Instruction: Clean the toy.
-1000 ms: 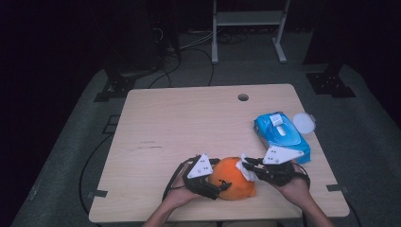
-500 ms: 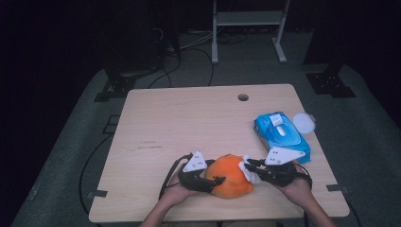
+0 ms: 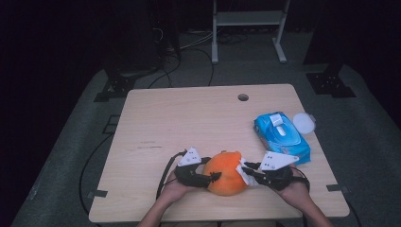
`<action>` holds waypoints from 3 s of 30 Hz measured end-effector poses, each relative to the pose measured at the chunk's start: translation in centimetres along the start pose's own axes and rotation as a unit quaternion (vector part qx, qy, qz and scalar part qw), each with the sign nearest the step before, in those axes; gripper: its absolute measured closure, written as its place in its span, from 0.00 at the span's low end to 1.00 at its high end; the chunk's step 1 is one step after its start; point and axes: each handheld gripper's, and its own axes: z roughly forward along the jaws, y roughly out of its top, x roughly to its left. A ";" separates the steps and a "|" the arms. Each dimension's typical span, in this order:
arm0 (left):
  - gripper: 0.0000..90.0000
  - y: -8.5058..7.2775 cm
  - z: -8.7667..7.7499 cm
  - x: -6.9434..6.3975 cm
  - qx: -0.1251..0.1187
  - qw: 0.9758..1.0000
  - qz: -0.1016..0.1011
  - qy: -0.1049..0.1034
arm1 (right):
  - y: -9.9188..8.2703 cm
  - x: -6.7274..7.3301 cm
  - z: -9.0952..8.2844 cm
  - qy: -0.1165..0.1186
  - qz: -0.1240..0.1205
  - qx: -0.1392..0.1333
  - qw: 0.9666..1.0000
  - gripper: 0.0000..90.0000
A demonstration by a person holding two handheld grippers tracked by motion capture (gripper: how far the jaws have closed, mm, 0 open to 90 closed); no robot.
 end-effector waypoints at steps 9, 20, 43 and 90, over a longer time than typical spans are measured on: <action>0.26 0.4 -0.5 -0.3 -0.037 0.999 -0.002 0.026 | 1.1 2.7 1.2 0.015 -0.058 0.020 0.998 0.87; 0.35 0.6 0.2 -2.1 -0.006 0.994 0.099 0.032 | 1.0 2.4 1.5 -0.006 -0.032 0.015 0.999 0.87; 0.35 -0.3 0.2 0.3 -0.001 1.000 0.015 0.027 | 0.9 2.4 1.7 -0.002 -0.021 0.014 1.000 0.87; 0.36 -0.4 0.5 -1.5 0.005 0.996 0.087 0.014 | 1.2 0.3 1.8 -0.009 0.036 -0.017 0.999 0.87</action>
